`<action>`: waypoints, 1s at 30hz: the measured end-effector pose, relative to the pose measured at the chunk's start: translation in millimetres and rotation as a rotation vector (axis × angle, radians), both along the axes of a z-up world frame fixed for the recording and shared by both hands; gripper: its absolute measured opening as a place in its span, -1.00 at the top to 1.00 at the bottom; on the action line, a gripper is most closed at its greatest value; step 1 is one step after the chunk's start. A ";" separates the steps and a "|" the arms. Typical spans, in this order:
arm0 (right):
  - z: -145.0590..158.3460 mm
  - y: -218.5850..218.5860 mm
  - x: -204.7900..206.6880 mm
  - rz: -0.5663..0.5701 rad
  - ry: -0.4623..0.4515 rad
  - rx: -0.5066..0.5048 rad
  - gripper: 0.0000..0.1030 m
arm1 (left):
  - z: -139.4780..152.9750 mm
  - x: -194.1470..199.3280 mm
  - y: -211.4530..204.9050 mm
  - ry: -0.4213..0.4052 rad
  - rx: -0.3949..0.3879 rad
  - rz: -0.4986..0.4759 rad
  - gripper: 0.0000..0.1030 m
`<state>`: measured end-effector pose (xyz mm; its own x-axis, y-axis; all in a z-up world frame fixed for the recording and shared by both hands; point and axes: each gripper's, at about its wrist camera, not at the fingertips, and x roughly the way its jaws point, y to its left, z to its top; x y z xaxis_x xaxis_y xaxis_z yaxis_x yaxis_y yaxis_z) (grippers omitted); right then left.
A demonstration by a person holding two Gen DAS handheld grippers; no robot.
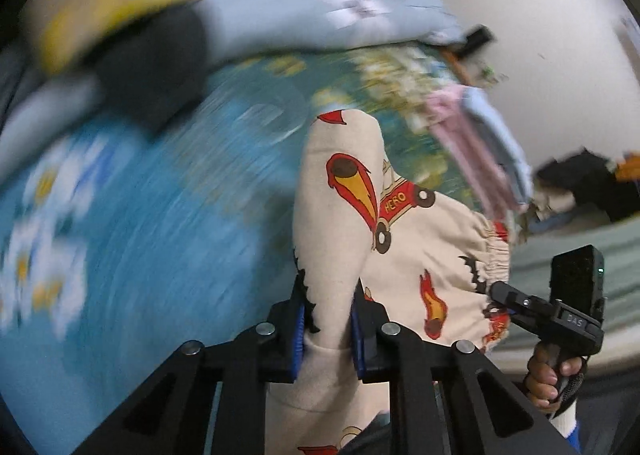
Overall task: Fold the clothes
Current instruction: 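Carry the folded pants with both grippers onto the pink towel stack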
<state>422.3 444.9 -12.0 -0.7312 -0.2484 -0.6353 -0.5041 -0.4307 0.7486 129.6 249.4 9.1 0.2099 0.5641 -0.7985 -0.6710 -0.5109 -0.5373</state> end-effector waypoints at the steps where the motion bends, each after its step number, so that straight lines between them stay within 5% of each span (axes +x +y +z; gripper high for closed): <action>1: 10.1 12.9 5.9 -0.025 0.014 0.015 0.54 | 10.0 -2.9 20.7 0.006 0.019 -0.026 0.62; 9: 116.4 135.0 54.2 -0.217 0.078 0.240 0.54 | 120.8 5.1 235.1 0.104 0.215 -0.308 0.62; 13: 138.9 188.2 73.2 -0.317 0.076 0.298 0.54 | 140.6 21.1 318.4 0.131 0.249 -0.357 0.62; 19: 124.5 252.5 97.4 -0.446 0.017 0.290 0.54 | 120.2 57.1 408.0 0.176 0.220 -0.442 0.62; 30: 38.7 295.1 114.0 -0.563 -0.064 0.137 0.52 | 26.1 61.2 449.8 0.140 0.048 -0.406 0.53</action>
